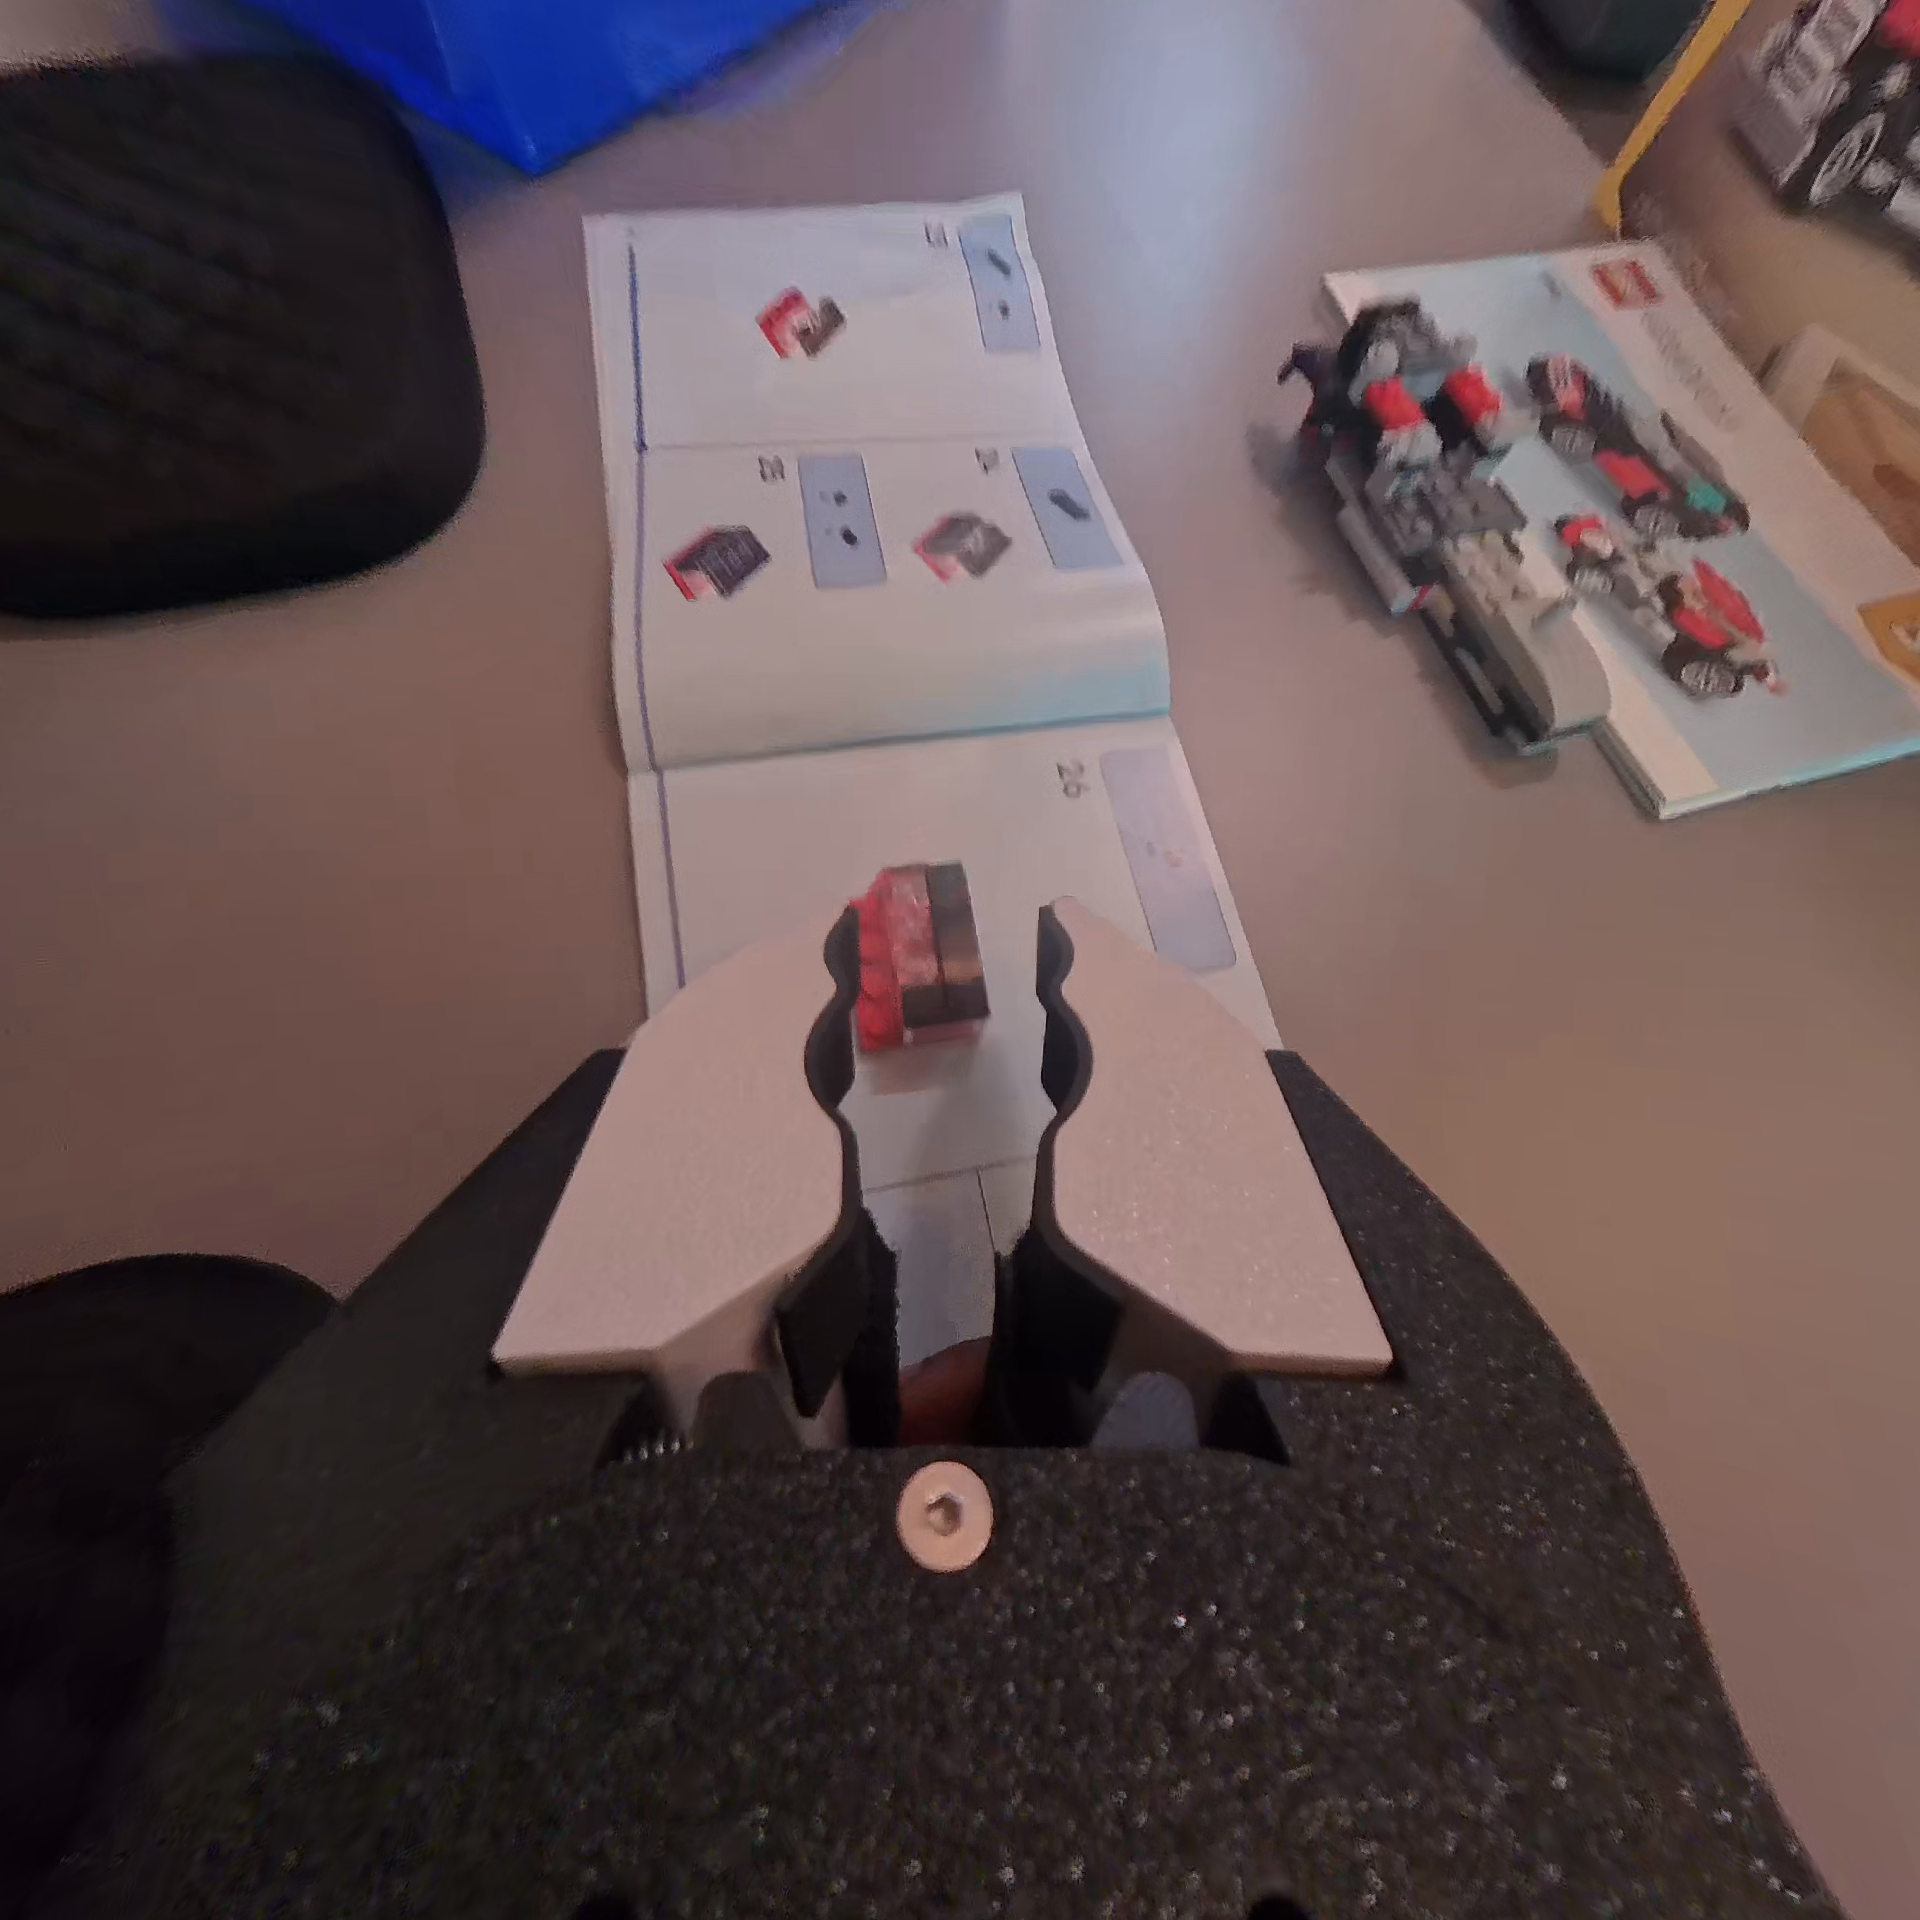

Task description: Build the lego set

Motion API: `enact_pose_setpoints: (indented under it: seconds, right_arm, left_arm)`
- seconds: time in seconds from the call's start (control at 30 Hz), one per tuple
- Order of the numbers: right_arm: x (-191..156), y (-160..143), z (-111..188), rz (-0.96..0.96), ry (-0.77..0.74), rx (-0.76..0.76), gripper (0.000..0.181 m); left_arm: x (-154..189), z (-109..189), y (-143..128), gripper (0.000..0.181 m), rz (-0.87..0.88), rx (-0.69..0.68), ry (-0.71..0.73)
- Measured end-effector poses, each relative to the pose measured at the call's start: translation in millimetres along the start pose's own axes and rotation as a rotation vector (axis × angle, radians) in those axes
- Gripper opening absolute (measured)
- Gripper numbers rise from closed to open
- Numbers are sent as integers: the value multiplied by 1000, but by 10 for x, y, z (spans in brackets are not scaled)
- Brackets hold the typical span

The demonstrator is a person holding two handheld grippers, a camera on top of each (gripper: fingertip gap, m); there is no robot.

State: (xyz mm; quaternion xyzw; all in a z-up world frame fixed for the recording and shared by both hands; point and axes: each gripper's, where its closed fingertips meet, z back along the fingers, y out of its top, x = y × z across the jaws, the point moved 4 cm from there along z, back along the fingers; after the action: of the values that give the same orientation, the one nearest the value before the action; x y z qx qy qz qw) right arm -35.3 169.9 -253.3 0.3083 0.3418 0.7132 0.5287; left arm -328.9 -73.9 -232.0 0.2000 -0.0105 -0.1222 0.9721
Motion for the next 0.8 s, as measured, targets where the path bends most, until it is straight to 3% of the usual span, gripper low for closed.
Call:
enact_pose_setpoints:
  seconds: [0.07,0.13,0.2,0.37,0.47,0.8]
  right_arm:
    - [-40,133,24,9,20,69,32]
    - [-88,271,47,38,41,121,33]
    - [-120,369,70,73,44,142,32]
    - [-186,437,73,125,37,141,32]
    - [-199,411,70,138,22,121,32]
    - [-126,313,39,107,17,98,31]
  left_arm:
    - [-62,259,242,0,119,278,54]
    - [-18,365,286,0,174,364,29]
    - [-29,297,152,0,143,256,90]
    - [153,90,78,1,-25,44,20]
    - [202,-27,-33,4,-87,-153,-12]
    - [164,-155,-162,11,-88,-316,-122]
